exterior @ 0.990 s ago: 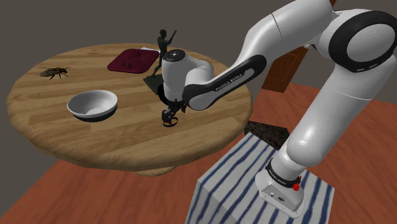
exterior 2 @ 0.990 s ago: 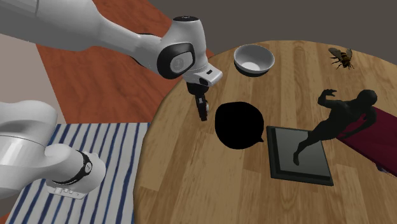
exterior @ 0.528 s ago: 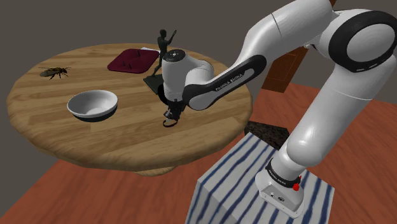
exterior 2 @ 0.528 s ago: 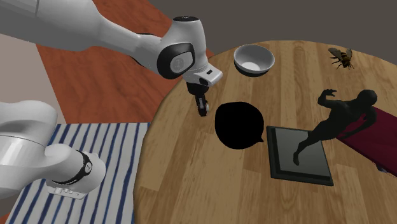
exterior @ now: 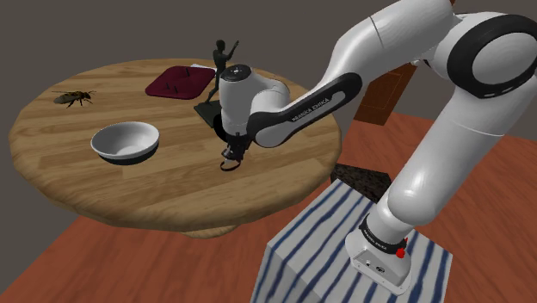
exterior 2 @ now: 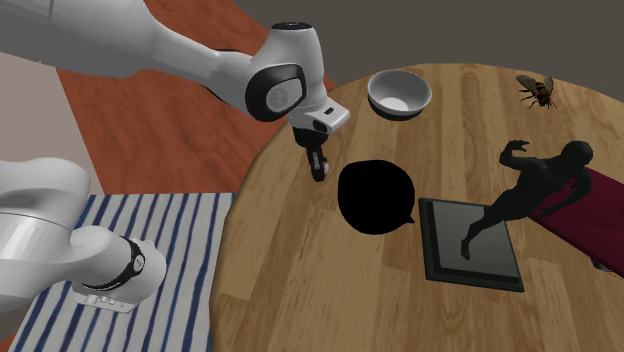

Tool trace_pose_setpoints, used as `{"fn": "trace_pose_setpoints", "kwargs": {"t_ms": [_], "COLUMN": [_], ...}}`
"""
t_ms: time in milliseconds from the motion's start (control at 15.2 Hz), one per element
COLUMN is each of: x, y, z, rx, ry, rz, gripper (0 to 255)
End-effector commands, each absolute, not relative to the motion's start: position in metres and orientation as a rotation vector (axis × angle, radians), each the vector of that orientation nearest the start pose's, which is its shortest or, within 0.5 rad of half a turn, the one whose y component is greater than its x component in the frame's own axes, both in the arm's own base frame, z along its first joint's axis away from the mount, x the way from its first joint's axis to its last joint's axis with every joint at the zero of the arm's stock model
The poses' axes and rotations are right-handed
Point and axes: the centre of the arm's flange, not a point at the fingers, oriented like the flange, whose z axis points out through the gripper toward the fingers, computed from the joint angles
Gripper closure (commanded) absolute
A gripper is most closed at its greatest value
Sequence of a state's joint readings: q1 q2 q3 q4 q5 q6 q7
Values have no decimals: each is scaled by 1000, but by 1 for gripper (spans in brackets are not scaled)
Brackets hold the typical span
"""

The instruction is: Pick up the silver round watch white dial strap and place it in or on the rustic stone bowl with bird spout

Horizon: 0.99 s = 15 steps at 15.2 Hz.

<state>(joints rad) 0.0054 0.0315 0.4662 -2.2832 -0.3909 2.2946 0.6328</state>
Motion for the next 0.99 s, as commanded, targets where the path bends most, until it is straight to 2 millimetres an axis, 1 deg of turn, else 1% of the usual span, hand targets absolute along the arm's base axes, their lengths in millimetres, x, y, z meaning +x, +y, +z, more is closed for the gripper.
{"fn": "trace_pose_setpoints", "kwargs": {"t_ms": [0, 924], "x": [466, 466], "y": [228, 228], "z": [351, 425], "rx": [-3372, -3372], "ry": [-172, -172], "rz": [-224, -224], "gripper": [255, 255]}}
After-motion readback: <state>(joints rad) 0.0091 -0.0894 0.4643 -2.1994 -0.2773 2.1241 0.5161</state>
